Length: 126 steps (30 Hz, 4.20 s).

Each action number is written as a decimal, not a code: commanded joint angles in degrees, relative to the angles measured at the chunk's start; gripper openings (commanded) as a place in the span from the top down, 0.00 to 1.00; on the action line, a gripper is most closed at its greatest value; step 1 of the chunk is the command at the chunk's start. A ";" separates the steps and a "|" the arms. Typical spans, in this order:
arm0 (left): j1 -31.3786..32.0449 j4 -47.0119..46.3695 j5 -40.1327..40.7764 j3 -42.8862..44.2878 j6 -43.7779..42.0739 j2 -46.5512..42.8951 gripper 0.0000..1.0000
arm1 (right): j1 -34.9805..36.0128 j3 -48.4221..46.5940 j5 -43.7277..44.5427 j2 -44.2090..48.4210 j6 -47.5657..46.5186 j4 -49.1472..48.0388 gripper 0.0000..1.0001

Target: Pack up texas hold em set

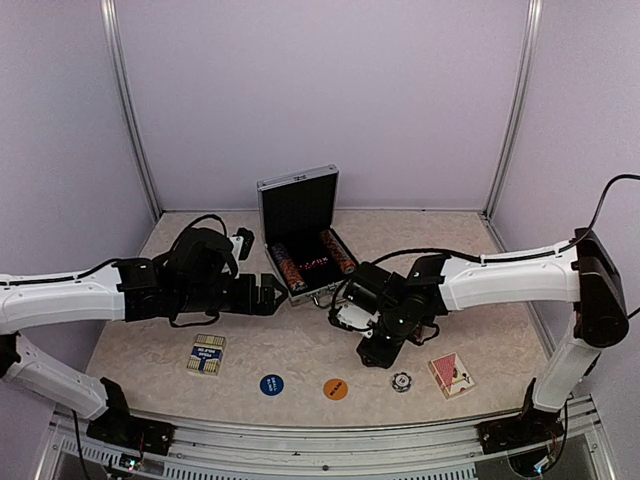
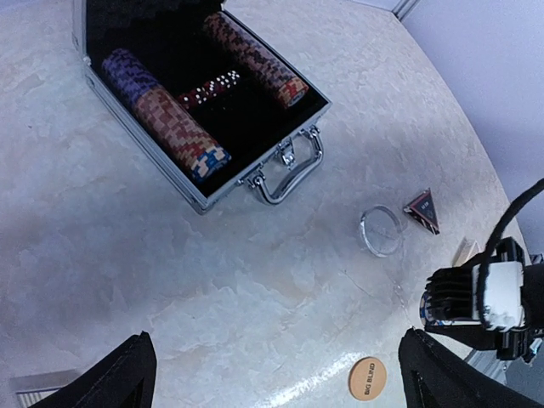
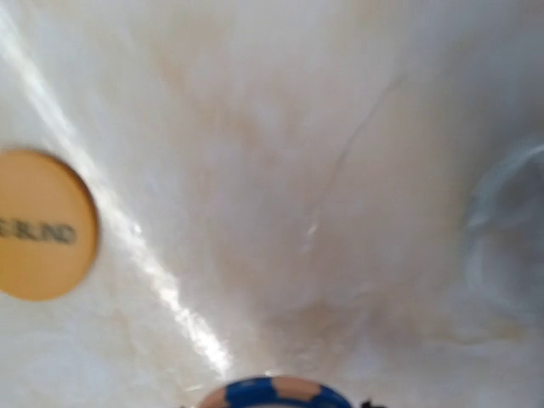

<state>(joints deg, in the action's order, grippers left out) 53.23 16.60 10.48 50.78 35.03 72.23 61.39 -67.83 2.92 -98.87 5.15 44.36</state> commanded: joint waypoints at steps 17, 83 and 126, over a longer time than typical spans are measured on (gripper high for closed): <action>-2.10 -35.52 -37.94 -1.98 5.30 19.92 0.09 | 4.94 1.88 5.39 11.96 -1.71 -8.23 0.62; 0.99 -35.64 -42.64 4.51 1.58 26.33 1.00 | 6.10 -7.42 10.53 20.10 7.69 -1.01 0.00; -13.79 -8.67 -30.76 20.99 -14.89 21.54 1.00 | 4.93 -24.85 1.97 34.39 38.95 -7.19 0.00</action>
<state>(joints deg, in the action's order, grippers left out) 40.51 7.51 -21.96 68.31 22.22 94.56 66.87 -93.91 1.93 -69.65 45.28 39.11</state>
